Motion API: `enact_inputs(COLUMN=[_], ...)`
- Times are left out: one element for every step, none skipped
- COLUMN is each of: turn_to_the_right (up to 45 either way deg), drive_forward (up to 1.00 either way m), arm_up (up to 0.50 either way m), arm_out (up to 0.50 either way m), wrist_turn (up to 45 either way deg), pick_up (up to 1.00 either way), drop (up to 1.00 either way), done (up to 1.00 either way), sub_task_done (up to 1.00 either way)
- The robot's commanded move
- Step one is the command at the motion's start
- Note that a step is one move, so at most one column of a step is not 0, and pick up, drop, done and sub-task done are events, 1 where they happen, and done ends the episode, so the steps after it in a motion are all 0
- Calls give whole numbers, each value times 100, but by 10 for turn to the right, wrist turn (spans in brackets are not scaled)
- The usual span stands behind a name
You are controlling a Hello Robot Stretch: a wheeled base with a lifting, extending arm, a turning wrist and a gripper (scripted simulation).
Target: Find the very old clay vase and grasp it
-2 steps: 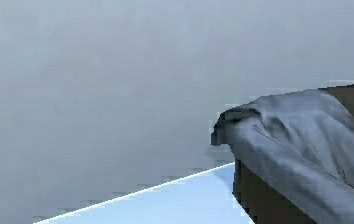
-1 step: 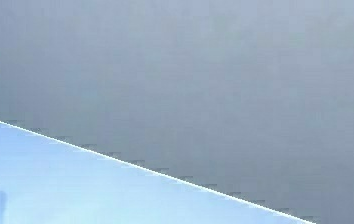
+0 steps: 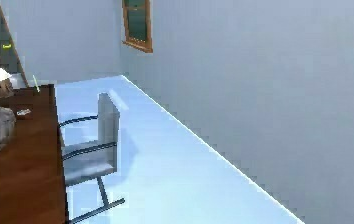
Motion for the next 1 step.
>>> enact_inputs(turn_to_the_right=[0], drive_forward=[50], arm_up=[0], arm_out=[0], wrist_turn=[0], pick_up=[0], drop=[0], done=[0], sub_task_done=[0])
